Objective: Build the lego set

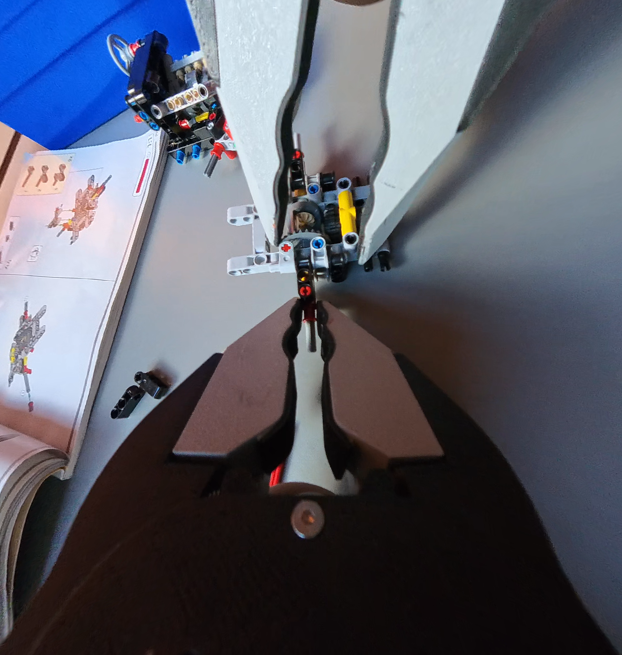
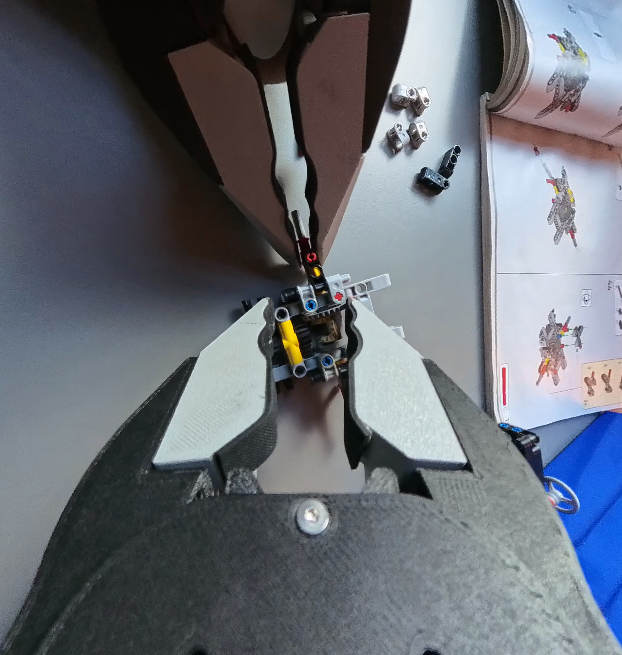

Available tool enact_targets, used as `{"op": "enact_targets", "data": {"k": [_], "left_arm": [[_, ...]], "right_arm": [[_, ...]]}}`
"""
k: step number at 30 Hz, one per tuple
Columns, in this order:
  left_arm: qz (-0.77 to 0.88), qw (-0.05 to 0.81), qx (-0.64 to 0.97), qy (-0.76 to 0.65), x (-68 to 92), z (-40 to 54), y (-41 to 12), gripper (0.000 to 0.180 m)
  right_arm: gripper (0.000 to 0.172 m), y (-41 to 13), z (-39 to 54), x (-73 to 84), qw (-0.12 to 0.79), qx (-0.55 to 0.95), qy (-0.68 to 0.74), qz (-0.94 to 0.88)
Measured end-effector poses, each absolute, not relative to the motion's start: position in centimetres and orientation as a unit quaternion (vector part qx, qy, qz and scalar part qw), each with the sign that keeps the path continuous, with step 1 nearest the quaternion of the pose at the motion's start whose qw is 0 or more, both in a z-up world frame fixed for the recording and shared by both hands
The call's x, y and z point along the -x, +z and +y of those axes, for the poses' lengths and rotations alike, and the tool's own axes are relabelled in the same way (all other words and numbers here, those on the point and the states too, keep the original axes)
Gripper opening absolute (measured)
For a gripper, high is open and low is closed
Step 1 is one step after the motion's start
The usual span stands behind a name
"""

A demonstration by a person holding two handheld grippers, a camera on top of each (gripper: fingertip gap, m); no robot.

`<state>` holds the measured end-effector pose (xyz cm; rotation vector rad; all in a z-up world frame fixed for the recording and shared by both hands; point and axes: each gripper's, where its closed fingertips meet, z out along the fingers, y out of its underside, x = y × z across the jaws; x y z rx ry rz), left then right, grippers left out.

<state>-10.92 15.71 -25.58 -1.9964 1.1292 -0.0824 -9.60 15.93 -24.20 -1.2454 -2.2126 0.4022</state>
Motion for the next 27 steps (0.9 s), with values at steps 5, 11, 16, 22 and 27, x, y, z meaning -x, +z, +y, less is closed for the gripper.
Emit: {"op": "enact_targets", "data": {"k": [5, 11, 16, 22, 27], "left_arm": [[0.443, 0.400, 0.800, -0.063, 10.9, 15.6, -25.6, 0.005], [0.438, 0.402, 0.802, -0.058, 11.0, 15.7, -25.6, 0.005], [0.428, 0.391, 0.811, -0.083, 10.9, 15.4, -25.7, 0.005], [0.429, 0.390, 0.810, -0.089, 10.9, 15.3, -25.7, 0.005], [0.429, 0.390, 0.810, -0.089, 10.9, 15.3, -25.7, 0.005]], "right_arm": [[0.035, -24.0, 15.8, 9.6, 0.263, 0.481, 0.168, -0.819], [0.036, -24.1, 15.9, 9.8, 0.233, 0.519, 0.181, -0.802], [0.033, -22.0, 17.2, 9.6, 0.245, 0.552, 0.210, -0.769], [0.033, -18.9, 19.6, 6.7, 0.300, 0.598, 0.253, -0.699], [0.032, -19.9, 20.3, 4.0, 0.307, 0.626, 0.248, -0.673]]}}
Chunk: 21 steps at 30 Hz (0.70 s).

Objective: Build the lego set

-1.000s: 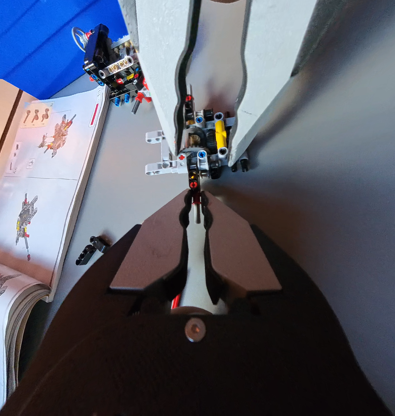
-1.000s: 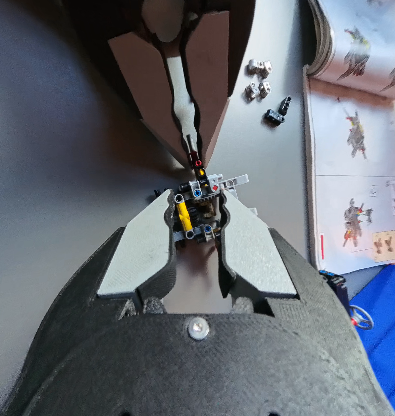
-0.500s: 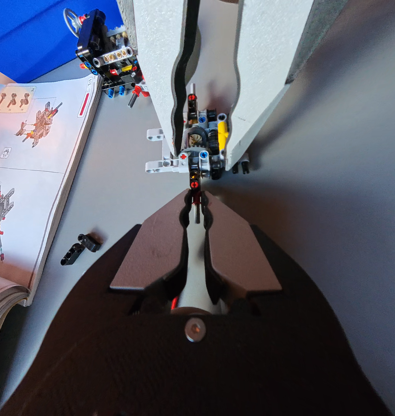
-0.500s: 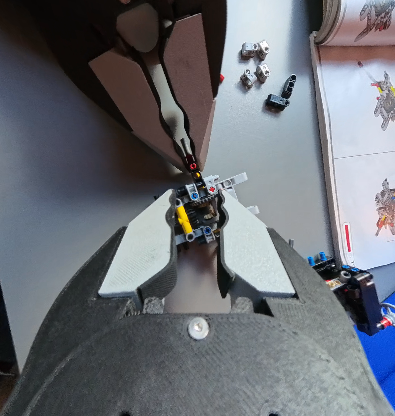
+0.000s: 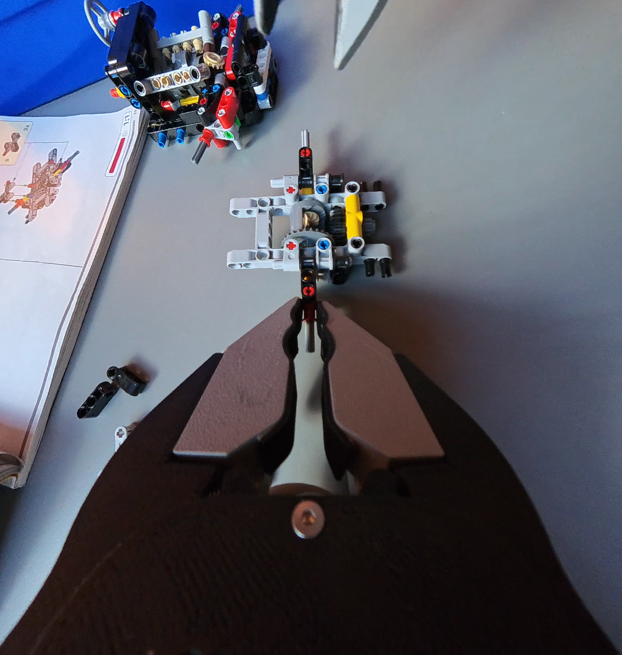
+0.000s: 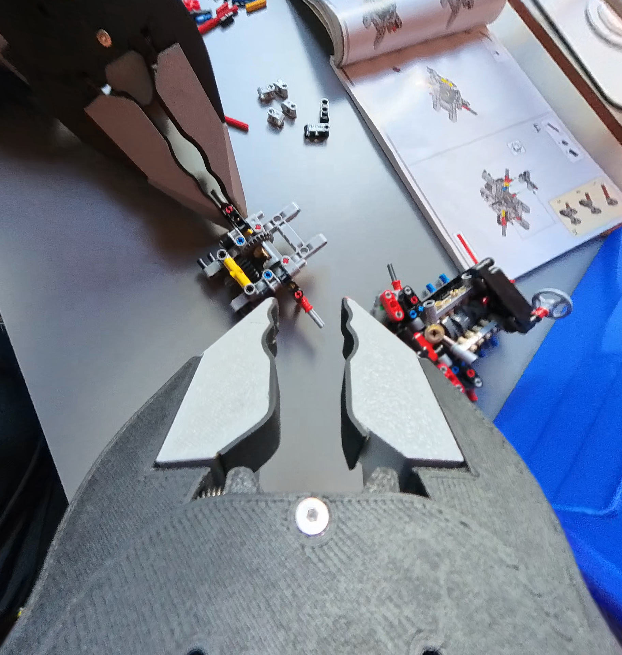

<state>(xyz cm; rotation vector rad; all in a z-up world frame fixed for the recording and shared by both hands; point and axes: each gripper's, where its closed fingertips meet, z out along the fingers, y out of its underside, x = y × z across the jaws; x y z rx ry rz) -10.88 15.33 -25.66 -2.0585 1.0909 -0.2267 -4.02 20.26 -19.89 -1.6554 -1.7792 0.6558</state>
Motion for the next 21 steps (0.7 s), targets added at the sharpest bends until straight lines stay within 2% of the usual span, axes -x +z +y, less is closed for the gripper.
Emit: {"op": "enact_targets", "data": {"k": [4, 12, 16, 21], "left_arm": [[0.431, 0.391, 0.809, -0.086, 10.9, 15.3, -25.6, 0.005], [0.426, 0.381, 0.813, -0.111, 10.5, 14.9, -25.7, 0.005], [0.424, 0.382, 0.814, -0.110, 10.4, 15.0, -25.7, 0.005], [0.413, 0.382, 0.820, -0.107, 10.5, 15.1, -25.7, 0.005]], "right_arm": [[0.032, -20.9, 20.4, 3.0, 0.318, 0.638, 0.243, -0.657], [0.045, -21.9, 17.4, 5.0, 0.352, 0.625, 0.282, -0.637], [0.046, -22.5, 16.1, 7.3, 0.375, 0.606, 0.245, -0.658], [0.049, -23.9, 16.3, 8.8, 0.355, 0.636, 0.199, -0.655]]}}
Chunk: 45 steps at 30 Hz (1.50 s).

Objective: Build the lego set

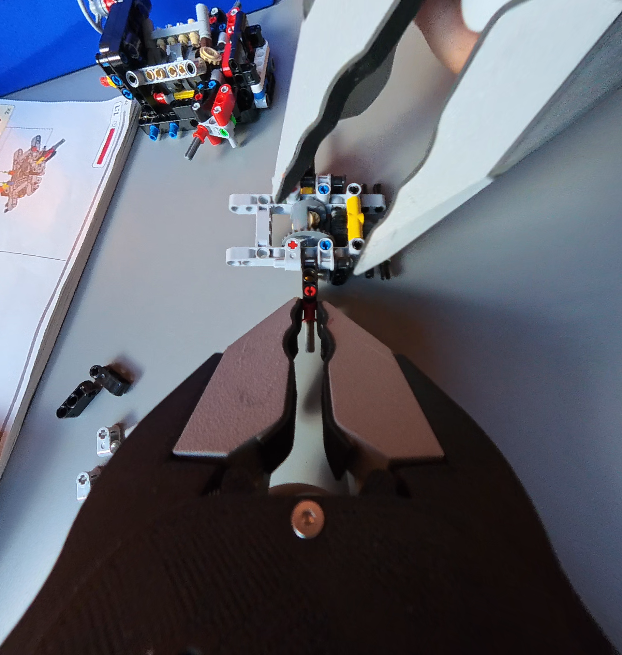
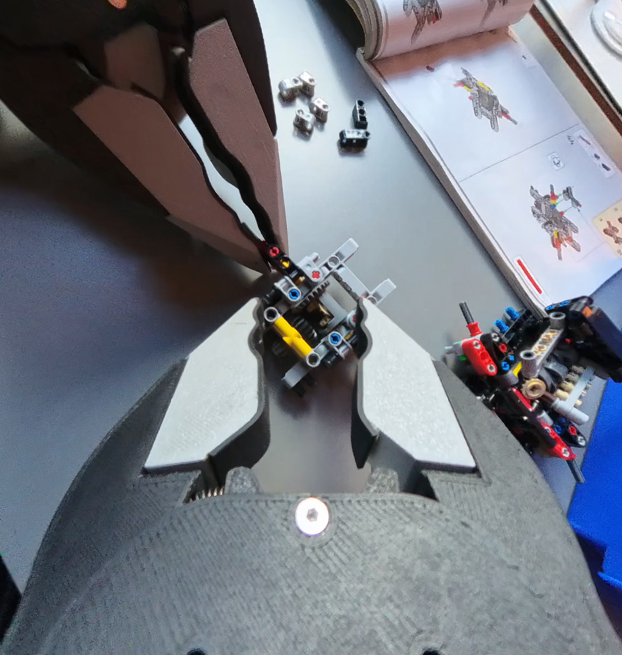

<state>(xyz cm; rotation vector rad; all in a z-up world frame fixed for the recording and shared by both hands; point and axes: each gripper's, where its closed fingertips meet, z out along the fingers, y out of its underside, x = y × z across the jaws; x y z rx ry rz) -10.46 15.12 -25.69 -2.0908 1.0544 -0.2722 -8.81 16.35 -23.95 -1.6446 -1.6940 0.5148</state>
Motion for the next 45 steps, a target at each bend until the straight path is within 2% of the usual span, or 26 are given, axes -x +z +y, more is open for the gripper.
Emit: {"op": "enact_targets", "data": {"k": [4, 6, 9, 13, 24, 30, 36, 45], "left_arm": [[0.406, 0.384, 0.823, -0.101, 10.5, 15.2, -25.7, 0.005], [0.404, 0.383, 0.825, -0.102, 10.5, 15.1, -25.7, 0.005], [0.401, 0.383, 0.826, -0.104, 10.5, 15.1, -25.7, 0.005], [0.403, 0.384, 0.825, -0.101, 10.5, 15.1, -25.7, 0.005], [0.413, 0.386, 0.819, -0.096, 10.3, 15.0, -25.7, 0.005], [0.419, 0.385, 0.816, -0.100, 10.1, 14.8, -25.7, 0.005], [0.423, 0.381, 0.814, -0.113, 9.9, 14.6, -25.7, 0.005], [0.423, 0.373, 0.815, -0.130, 9.8, 14.5, -25.7, 0.007]], "right_arm": [[0.039, -23.5, 16.1, 8.6, 0.349, 0.640, 0.202, -0.654], [0.038, -23.2, 16.3, 8.4, 0.349, 0.643, 0.192, -0.654], [0.046, -23.6, 15.9, 8.3, 0.329, 0.630, 0.175, -0.682], [0.035, -24.0, 16.0, 8.5, 0.325, 0.600, 0.148, -0.715], [0.043, -22.0, 16.4, 7.3, 0.349, 0.592, 0.178, -0.704], [0.047, -23.1, 14.9, 8.8, 0.317, 0.514, 0.121, -0.788], [0.033, -23.7, 15.0, 8.9, 0.251, 0.448, 0.098, -0.852], [0.032, -24.0, 15.0, 9.1, 0.202, 0.393, 0.111, -0.890]]}}
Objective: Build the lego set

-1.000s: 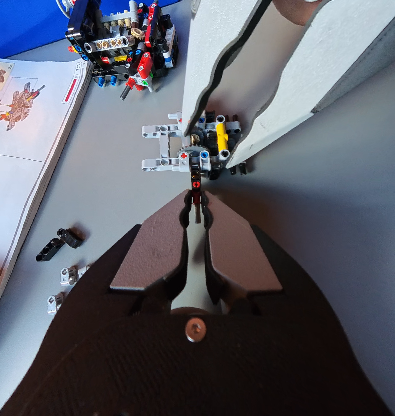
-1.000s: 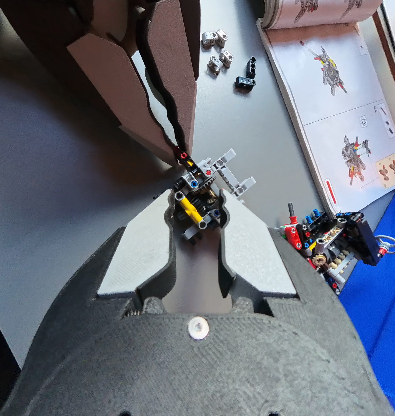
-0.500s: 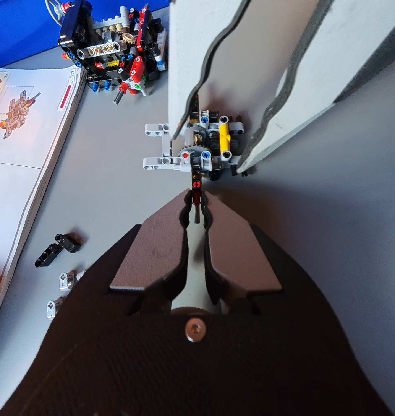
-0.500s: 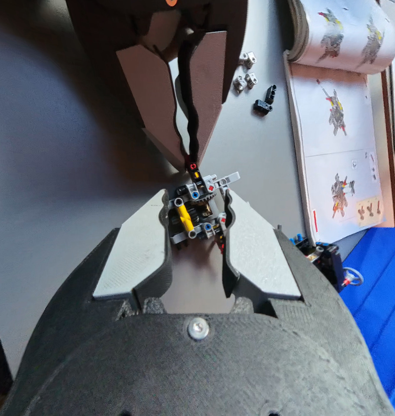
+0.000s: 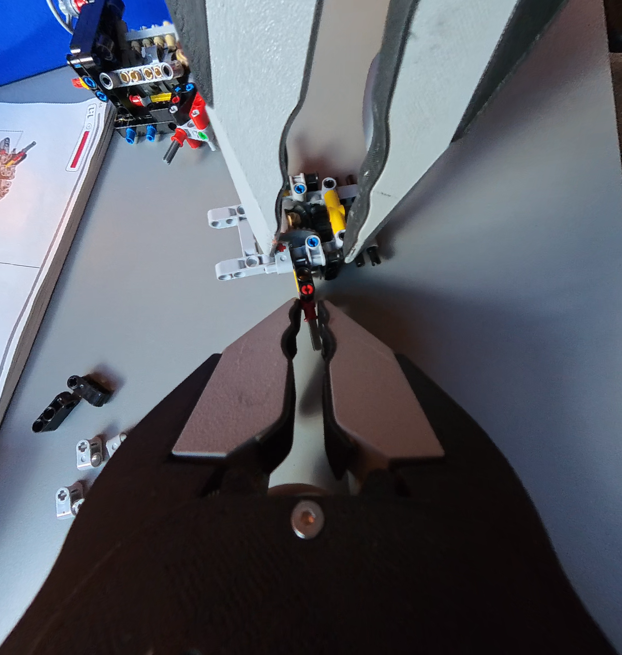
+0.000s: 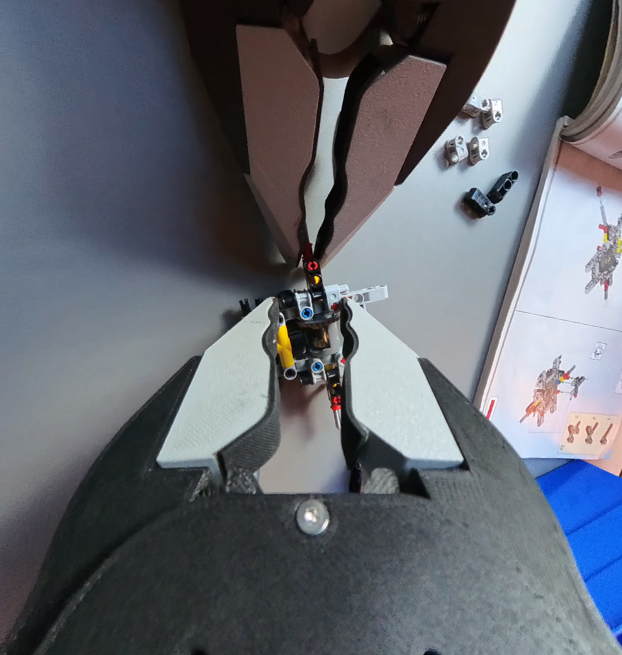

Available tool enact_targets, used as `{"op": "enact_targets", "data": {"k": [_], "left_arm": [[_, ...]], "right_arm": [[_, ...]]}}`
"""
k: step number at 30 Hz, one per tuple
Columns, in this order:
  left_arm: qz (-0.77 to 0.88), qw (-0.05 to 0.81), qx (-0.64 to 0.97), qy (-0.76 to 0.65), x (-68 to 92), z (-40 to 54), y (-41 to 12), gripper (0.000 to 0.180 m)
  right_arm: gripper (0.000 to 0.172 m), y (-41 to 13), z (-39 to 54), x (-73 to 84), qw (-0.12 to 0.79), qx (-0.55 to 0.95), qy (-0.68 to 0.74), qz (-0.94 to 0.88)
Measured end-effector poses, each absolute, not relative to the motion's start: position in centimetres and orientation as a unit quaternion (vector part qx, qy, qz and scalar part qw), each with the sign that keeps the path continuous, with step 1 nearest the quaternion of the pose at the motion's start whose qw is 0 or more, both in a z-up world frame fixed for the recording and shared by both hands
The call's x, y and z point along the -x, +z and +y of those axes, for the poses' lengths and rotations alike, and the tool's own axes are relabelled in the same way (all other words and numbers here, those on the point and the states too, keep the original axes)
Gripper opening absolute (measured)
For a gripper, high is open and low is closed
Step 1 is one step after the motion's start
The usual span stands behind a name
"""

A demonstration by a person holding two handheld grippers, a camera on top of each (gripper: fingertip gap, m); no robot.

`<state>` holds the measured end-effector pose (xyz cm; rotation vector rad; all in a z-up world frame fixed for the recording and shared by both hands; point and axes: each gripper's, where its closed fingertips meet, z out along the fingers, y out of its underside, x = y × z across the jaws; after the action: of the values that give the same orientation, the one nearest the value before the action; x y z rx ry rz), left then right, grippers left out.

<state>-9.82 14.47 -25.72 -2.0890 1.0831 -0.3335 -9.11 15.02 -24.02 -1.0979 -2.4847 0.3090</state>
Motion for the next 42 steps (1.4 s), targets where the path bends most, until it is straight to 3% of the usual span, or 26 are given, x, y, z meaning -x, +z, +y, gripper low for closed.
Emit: {"op": "enact_targets", "data": {"k": [8, 21, 32, 42], "left_arm": [[0.420, 0.374, 0.817, -0.127, 9.91, 14.56, -25.72, 0.007], [0.417, 0.366, 0.820, -0.140, 9.96, 14.38, -25.75, 0.006], [0.411, 0.367, 0.824, -0.133, 10.13, 14.56, -25.77, 0.005], [0.399, 0.366, 0.830, -0.135, 10.30, 14.76, -25.77, 0.005]], "right_arm": [[0.032, -24.01, 15.06, 9.21, 0.180, 0.413, 0.123, -0.884], [0.032, -24.41, 15.07, 9.66, 0.266, 0.338, 0.100, -0.897], [0.031, -24.49, 15.17, 9.78, 0.246, 0.283, 0.063, -0.925], [0.032, -24.42, 15.10, 10.01, 0.214, 0.353, 0.156, -0.897]]}}
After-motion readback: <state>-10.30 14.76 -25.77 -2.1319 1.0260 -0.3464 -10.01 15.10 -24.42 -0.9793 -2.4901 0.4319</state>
